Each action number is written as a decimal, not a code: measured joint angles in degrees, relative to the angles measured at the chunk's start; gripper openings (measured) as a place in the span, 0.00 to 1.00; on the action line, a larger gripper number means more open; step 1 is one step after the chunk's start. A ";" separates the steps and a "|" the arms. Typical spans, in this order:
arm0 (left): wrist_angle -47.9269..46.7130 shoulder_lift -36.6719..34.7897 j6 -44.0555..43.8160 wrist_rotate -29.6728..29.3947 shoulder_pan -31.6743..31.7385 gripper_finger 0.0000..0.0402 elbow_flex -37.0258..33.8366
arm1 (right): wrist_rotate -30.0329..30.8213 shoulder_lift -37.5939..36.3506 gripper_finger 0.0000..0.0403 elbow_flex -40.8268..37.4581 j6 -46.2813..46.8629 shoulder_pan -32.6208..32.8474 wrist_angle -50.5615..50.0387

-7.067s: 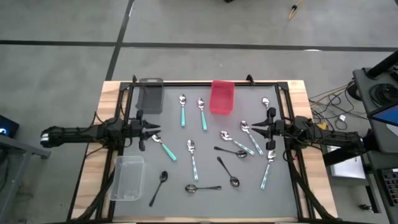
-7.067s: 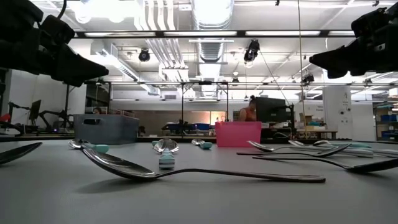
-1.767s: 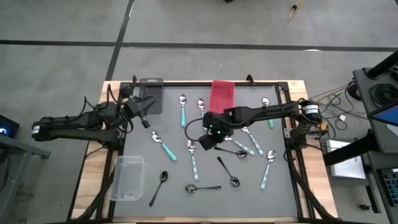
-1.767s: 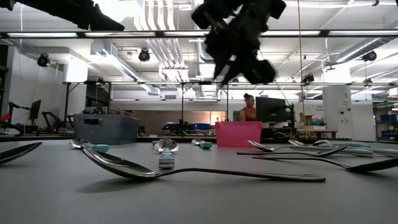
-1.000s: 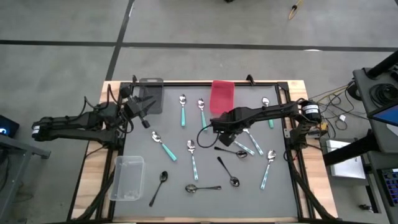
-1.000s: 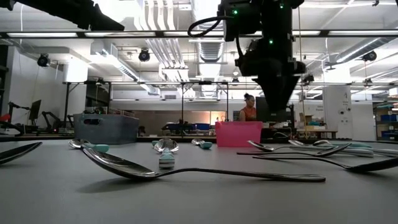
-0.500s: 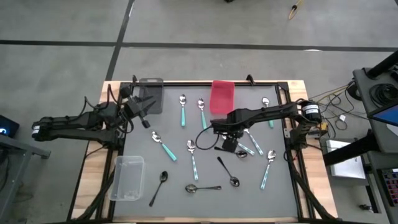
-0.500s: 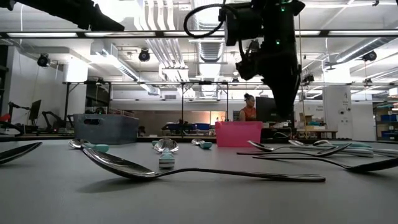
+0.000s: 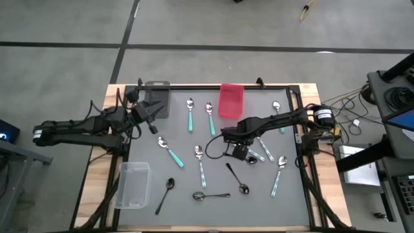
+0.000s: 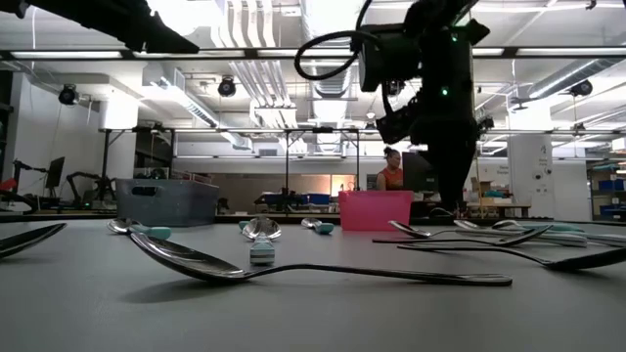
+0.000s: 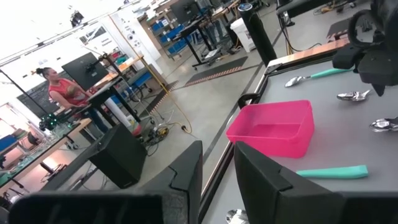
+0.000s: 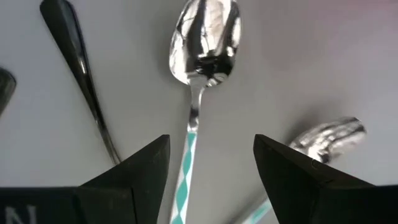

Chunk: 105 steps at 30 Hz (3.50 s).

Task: Sort silverware by color (type)
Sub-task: Put the white and green spoon into the red bin

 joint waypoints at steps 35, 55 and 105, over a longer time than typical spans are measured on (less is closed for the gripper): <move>0.24 0.20 0.63 0.00 0.00 0.19 0.00 | -2.80 0.25 0.05 -7.11 5.96 0.75 12.04; 0.26 0.44 0.63 0.00 0.00 0.19 0.00 | -9.48 0.13 0.05 17.42 15.67 -8.21 -3.77; 0.44 0.50 1.49 0.00 0.00 0.19 0.00 | -12.52 26.18 0.07 54.32 6.44 -35.21 -24.08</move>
